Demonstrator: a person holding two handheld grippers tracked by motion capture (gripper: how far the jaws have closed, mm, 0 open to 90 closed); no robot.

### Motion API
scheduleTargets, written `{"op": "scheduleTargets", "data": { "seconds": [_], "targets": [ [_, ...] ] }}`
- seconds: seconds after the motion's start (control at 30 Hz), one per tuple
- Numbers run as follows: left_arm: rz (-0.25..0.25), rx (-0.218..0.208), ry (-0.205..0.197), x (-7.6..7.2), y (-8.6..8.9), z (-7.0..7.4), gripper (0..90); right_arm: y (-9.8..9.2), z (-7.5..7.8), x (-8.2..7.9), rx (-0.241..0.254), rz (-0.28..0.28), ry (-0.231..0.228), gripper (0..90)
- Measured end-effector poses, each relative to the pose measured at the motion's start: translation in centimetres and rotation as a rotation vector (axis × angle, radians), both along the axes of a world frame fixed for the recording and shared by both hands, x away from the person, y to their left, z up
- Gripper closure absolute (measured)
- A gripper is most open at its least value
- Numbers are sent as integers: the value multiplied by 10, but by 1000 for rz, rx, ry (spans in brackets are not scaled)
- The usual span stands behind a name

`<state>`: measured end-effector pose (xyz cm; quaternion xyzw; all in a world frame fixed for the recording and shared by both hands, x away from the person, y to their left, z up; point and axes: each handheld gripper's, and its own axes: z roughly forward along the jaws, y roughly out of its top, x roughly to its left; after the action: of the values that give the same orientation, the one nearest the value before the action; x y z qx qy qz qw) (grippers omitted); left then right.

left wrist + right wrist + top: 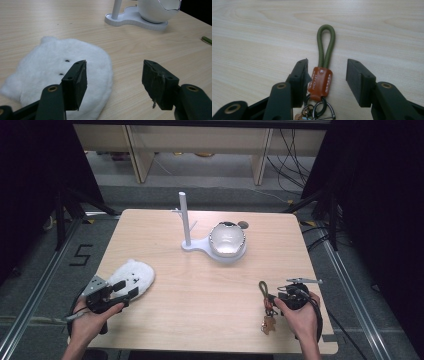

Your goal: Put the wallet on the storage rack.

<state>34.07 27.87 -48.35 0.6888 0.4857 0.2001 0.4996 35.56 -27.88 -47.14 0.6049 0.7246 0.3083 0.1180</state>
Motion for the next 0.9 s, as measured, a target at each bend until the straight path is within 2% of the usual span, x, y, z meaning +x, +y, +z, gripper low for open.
{"op": "scheduleTargets", "data": {
  "seconds": [0.03,0.07,0.1,0.13,0.2,0.23,0.27,0.3,0.33,0.37,0.4,0.43,0.47,0.5,0.53,0.57,0.63,0.67,0.73,0.77,0.8,0.83,0.9],
  "targets": [
    [3,0,4,1,1,2,362,3,2,0,16,-10,9,531],
    [2,2,1,2,2,3,362,4,3,1,24,9,-8,527],
    [9,4,2,2,2,5,362,0,4,4,-33,53,-19,524],
    [9,4,2,2,2,5,362,0,4,4,-33,53,-19,524],
    [16,16,22,5,4,8,361,4,9,7,-41,62,38,518],
    [15,15,32,7,5,8,360,4,7,8,-48,74,24,517],
    [15,23,51,8,6,9,357,4,7,10,-27,103,47,514],
    [15,40,62,10,7,10,356,5,7,10,-22,104,67,514],
    [15,40,62,10,7,10,356,5,7,10,-22,104,67,514],
    [21,61,61,11,8,12,356,6,7,11,-25,107,79,514],
    [21,61,61,11,8,12,355,6,7,11,-25,107,79,514],
    [16,69,67,12,10,16,355,7,5,12,-5,99,66,514],
    [15,79,76,13,11,18,355,7,5,12,-6,101,75,514],
    [14,83,77,14,13,20,355,8,7,12,-18,81,107,513],
    [18,97,88,16,15,22,355,8,7,12,-30,72,108,511],
    [20,106,98,18,17,23,355,7,6,14,-33,106,74,508],
    [37,130,118,24,22,25,356,10,8,14,-34,77,114,503],
    [37,130,118,24,22,25,355,10,8,14,-34,77,114,503],
    [48,162,152,31,29,26,355,10,8,14,-44,94,97,500],
    [52,206,187,37,35,26,354,10,10,13,-40,103,100,496],
    [56,217,198,42,38,24,354,10,10,13,-46,103,101,496],
    [56,243,225,47,42,23,355,10,11,13,-51,105,101,495],
    [76,263,253,56,44,20,353,8,12,13,-54,117,89,492]
  ]
}}
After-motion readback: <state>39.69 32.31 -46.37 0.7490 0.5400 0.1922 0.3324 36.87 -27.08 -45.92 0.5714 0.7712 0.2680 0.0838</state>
